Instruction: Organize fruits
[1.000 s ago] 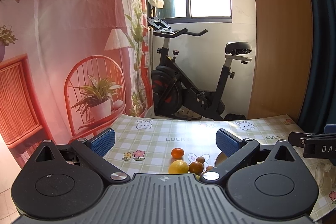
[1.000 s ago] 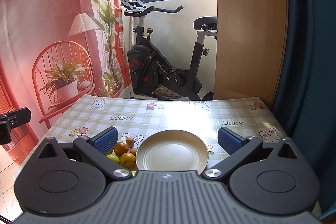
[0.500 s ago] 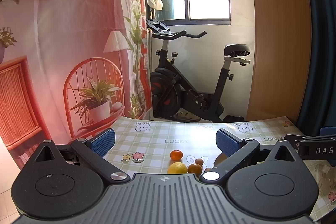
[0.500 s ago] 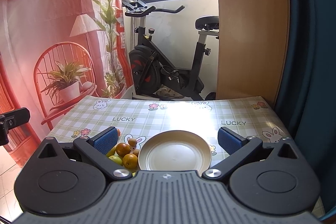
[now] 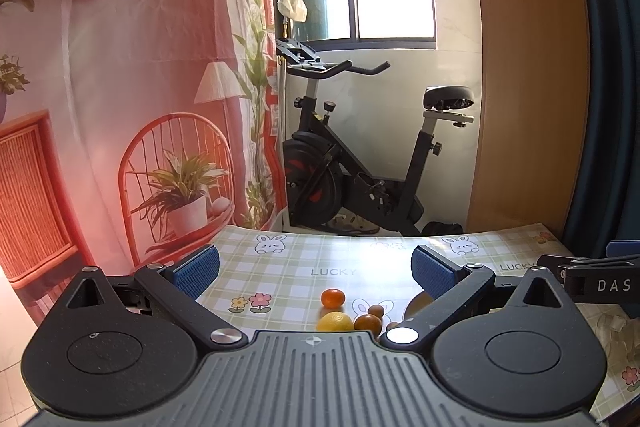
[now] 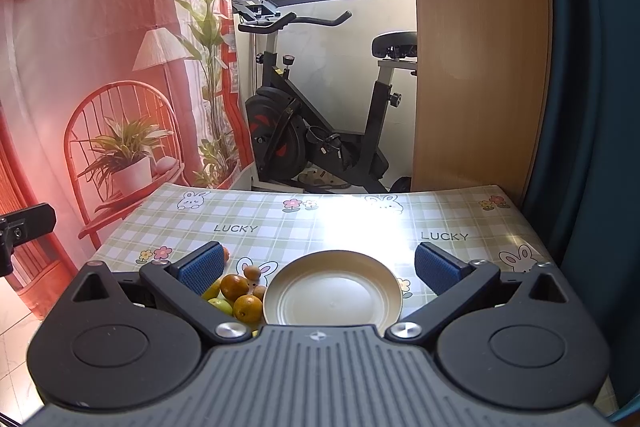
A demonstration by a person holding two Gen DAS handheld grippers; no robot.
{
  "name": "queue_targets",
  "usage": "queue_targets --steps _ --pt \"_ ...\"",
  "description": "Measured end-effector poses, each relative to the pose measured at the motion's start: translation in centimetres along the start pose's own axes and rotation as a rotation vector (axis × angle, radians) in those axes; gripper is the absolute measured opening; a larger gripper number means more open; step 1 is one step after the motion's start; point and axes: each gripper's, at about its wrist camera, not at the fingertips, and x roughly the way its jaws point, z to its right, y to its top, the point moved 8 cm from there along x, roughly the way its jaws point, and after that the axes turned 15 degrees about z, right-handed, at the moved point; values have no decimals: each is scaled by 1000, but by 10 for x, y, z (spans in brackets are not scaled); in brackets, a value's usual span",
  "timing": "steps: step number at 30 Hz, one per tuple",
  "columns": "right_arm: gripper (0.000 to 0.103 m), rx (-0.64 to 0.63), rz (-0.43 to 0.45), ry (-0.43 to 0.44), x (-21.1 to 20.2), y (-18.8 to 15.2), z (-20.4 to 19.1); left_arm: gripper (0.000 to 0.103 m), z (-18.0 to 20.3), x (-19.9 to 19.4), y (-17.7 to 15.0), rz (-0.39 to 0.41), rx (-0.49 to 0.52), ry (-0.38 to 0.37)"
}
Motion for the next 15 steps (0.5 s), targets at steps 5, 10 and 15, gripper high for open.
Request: queue_targets --steps 5,10,15 --pt "103 2 -1 -2 0 0 0 103 0 -1 0 3 -2 -6" --pt "103 -1 -1 -4 0 0 0 103 1 0 -1 -2 -12 -18" --pt "103 -6 7 -10 -2 2 2 103 4 2 -1 -3 -12 -30"
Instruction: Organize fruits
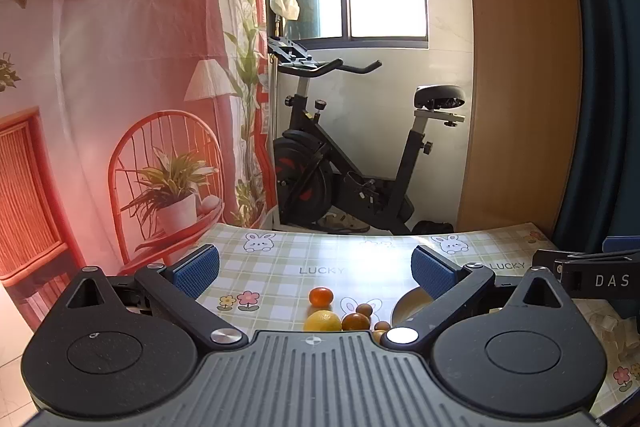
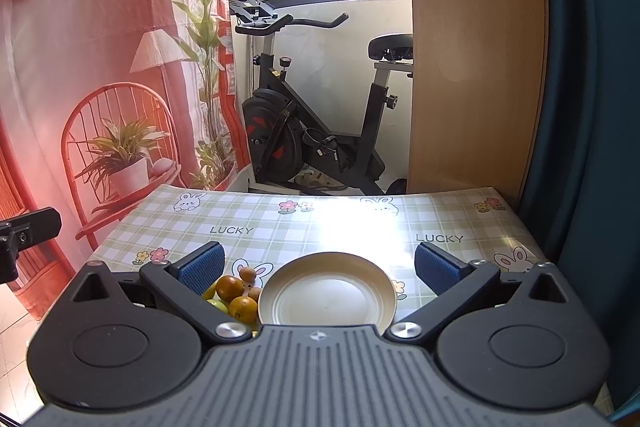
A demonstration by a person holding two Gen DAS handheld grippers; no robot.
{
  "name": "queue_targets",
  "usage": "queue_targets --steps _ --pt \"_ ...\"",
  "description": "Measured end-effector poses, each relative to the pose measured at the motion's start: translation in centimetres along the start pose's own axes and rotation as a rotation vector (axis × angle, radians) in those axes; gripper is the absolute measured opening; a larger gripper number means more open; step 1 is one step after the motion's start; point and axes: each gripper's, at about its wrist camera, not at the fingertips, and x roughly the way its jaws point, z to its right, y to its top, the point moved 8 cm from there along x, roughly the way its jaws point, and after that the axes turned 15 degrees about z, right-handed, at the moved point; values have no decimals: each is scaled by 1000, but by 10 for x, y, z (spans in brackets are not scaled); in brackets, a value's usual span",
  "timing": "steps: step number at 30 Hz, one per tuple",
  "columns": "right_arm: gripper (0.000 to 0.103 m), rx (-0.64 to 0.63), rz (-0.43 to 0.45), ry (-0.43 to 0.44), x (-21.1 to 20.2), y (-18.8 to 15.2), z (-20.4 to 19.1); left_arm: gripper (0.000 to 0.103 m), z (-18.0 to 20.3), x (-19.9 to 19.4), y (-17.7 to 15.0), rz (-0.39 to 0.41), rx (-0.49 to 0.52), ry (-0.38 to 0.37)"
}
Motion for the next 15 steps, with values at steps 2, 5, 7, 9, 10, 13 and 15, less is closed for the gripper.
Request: queue_targets --steps 2,5,7,9,10,13,15 --pt "103 0 3 -2 -1 1 1 103 -1 0 1 0 -3 0" --pt "103 2 5 -5 -1 2 1 103 -1 0 1 6 -11 -1" --pt "103 2 9 -5 -1 2 0 103 0 1 1 7 -14 -8" --pt "103 9 14 -5 -1 2 0 103 2 2 0 6 -10 -13" --pt "103 15 18 -2 -1 1 1 103 2 3 -1 6 -8 -14" --pt "103 33 36 8 1 0 3 103 3 7 -4 14 10 -10" --pt "103 38 48 10 4 -1 5 103 5 10 -5 35 29 -1"
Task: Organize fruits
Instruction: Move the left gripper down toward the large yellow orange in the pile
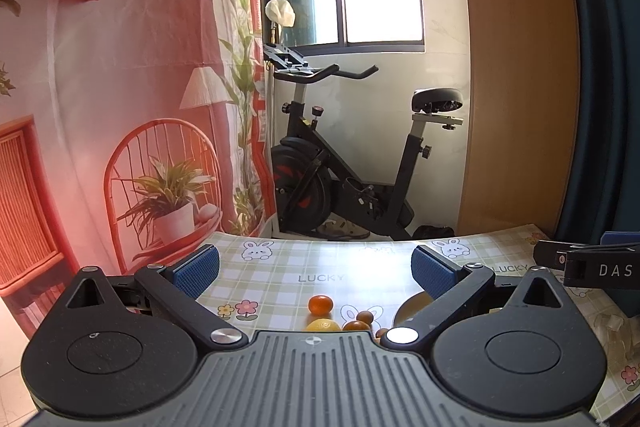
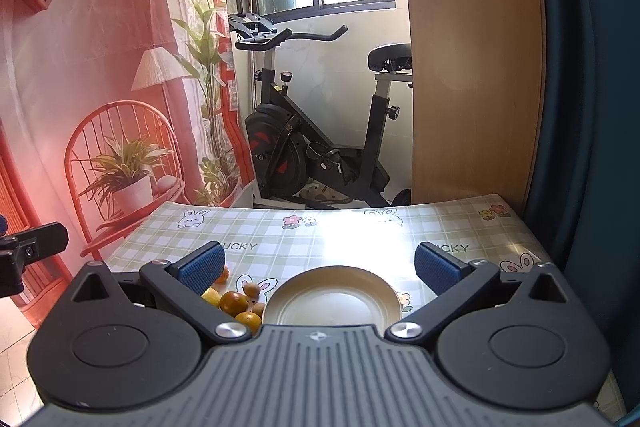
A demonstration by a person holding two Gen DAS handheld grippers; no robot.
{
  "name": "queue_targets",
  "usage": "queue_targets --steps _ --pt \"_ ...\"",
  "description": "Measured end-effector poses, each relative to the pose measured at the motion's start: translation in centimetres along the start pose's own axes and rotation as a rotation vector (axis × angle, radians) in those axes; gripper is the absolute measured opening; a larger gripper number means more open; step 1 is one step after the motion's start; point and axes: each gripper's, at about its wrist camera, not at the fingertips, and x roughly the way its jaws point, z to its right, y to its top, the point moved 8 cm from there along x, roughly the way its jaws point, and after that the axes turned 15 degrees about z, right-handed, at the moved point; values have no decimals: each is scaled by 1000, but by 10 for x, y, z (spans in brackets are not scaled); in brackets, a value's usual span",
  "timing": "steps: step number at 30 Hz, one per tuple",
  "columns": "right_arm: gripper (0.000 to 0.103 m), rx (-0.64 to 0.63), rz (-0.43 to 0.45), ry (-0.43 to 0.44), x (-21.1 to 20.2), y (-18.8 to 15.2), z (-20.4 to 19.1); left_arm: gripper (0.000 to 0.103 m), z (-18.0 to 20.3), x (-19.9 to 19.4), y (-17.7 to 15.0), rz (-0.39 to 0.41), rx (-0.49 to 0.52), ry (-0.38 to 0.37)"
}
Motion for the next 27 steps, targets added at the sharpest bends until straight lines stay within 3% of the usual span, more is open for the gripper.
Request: queue_targets --steps 7,17,23,27 --pt "103 37 44 45 19 -12 11 103 -6 21 -11 35 24 39" --pt "103 -57 61 124 51 -50 0 103 -11 51 -45 64 13 23" --pt "103 -96 55 127 71 -65 -6 103 -11 71 -72 7 0 1" --pt "103 -56 63 126 84 -74 -1 103 -11 85 -92 -46 -3 -25"
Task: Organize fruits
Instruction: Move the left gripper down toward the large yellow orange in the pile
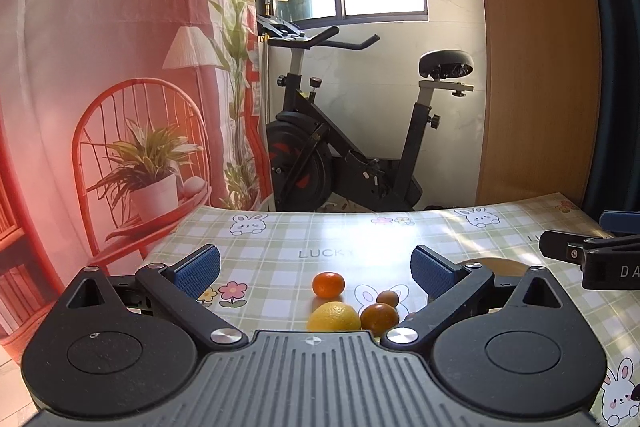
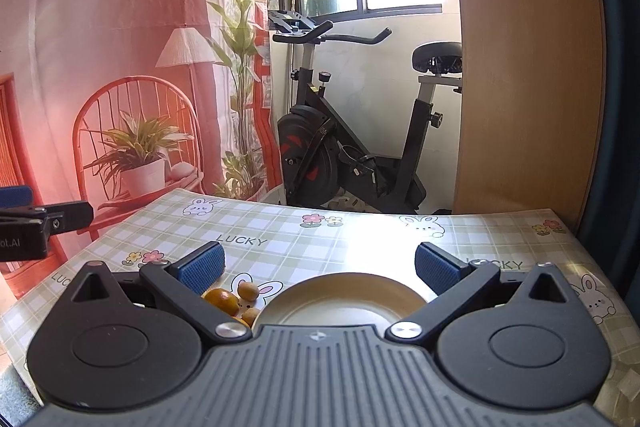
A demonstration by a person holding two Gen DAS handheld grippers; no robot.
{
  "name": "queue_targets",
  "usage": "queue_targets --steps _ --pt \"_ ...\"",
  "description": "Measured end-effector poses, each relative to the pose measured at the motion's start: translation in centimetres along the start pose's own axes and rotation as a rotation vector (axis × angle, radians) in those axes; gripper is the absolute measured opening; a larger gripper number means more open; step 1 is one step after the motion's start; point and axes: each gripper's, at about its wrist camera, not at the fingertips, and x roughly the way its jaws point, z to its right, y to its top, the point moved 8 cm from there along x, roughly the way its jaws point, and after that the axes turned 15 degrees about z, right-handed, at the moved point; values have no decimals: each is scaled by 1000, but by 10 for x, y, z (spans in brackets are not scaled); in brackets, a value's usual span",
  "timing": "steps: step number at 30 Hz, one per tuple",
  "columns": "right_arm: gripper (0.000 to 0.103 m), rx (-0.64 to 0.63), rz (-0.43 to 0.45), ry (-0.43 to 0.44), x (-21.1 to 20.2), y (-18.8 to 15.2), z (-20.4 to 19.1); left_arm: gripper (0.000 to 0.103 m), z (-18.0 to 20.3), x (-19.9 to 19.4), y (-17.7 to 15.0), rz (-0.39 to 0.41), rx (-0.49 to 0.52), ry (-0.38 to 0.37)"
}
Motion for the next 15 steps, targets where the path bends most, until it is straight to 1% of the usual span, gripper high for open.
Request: queue_targets --steps 3,6,7,8,11,15 --pt "103 4 -10 -15 9 -9 4 102 -4 8 -10 -23 -10 6" --pt "103 15 -27 10 17 -19 4 102 -11 19 -19 -42 -28 1" --pt "103 30 -34 22 20 -23 4 101 -13 21 -21 -46 -27 10" --pt "103 44 -36 32 22 -25 4 98 -14 23 -23 -47 -23 22" --pt "103 80 -38 52 27 -32 4 97 -15 25 -27 -49 -28 31" --pt "103 92 -57 57 35 -41 2 97 -18 29 -36 -45 -53 26"
